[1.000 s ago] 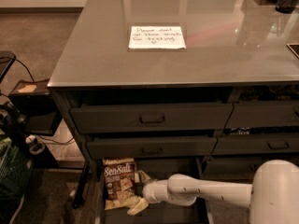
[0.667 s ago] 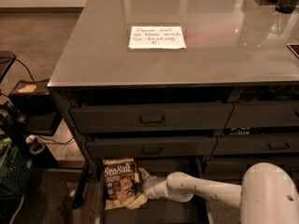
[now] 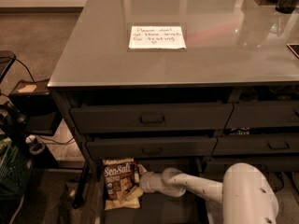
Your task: Pick brown chip bag from bottom drawer and place on counter
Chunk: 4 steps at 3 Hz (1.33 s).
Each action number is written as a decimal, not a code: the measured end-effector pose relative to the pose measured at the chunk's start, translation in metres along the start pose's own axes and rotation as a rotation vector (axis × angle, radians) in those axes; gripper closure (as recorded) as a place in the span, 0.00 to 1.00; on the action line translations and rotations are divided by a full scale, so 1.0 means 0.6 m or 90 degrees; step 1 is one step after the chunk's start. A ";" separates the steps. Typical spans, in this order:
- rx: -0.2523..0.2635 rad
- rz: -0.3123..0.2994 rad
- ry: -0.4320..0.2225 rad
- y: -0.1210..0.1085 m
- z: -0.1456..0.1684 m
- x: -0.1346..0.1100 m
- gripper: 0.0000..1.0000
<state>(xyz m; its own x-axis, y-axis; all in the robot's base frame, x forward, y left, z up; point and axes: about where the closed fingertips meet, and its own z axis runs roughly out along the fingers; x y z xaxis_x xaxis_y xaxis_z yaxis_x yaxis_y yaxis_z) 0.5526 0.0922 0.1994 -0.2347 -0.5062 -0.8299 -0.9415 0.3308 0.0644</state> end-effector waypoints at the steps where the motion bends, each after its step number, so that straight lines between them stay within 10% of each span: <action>1: 0.005 0.022 0.006 -0.024 0.035 0.016 0.00; 4: -0.016 0.069 0.015 -0.065 0.114 0.045 0.00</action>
Offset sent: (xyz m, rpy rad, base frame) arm 0.0498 0.0113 -0.0626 -0.0146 0.0941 -0.0699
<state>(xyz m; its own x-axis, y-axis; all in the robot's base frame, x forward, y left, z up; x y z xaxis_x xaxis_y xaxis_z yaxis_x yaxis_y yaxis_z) 0.5995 0.1202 0.1364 -0.3406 -0.4868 -0.8044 -0.9159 0.3652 0.1668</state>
